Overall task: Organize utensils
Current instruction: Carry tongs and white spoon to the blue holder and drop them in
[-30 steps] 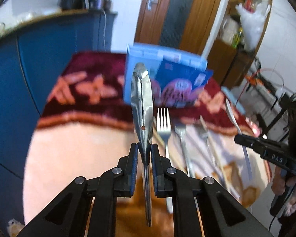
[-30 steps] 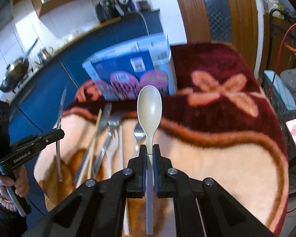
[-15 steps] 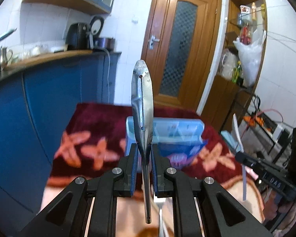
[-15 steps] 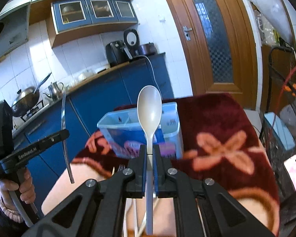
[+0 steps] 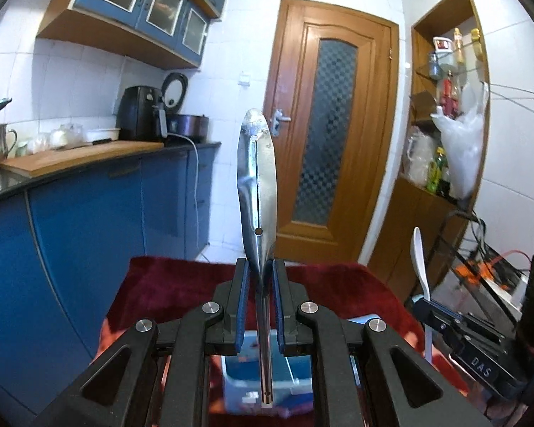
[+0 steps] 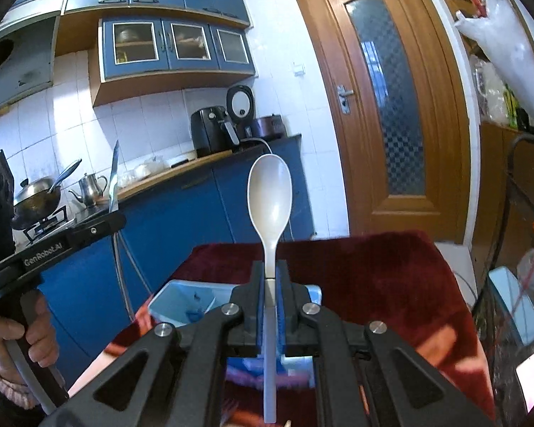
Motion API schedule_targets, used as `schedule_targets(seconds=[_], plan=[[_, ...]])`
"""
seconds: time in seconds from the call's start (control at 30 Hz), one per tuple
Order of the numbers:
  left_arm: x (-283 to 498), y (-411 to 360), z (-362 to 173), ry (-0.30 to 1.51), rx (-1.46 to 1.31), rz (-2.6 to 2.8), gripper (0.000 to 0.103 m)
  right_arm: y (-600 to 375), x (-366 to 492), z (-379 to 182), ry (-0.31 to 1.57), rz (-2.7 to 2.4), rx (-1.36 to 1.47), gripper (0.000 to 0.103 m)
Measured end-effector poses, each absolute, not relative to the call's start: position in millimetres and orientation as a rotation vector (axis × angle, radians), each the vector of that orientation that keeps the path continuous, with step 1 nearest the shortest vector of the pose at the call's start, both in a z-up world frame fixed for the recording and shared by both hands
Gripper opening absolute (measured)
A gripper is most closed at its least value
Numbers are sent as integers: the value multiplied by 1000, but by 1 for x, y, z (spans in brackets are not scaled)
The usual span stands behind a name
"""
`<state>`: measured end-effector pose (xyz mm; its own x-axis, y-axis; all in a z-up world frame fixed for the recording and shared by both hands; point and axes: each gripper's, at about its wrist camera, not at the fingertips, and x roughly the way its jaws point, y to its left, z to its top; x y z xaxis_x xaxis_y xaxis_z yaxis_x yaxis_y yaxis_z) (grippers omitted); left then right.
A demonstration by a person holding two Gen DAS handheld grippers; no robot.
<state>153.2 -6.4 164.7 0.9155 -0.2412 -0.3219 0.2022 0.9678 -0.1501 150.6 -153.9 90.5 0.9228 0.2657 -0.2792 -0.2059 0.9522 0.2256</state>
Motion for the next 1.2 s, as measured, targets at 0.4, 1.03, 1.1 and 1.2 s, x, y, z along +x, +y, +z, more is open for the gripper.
schedule_targets(seconds=[0.4, 1.03, 1.1, 1.2], plan=[[192, -9, 117, 335, -141, -212, 13, -150, 198, 61, 222, 229, 184, 7], [170, -20, 81, 395, -89, -274, 13, -152, 179, 34, 337, 279, 102, 7], [168, -21, 80, 414, -87, -281, 13, -152, 178, 33, 348, 277, 101, 7], [165, -20, 79, 428, -95, -283, 13, -151, 176, 33, 366, 277, 108, 8]])
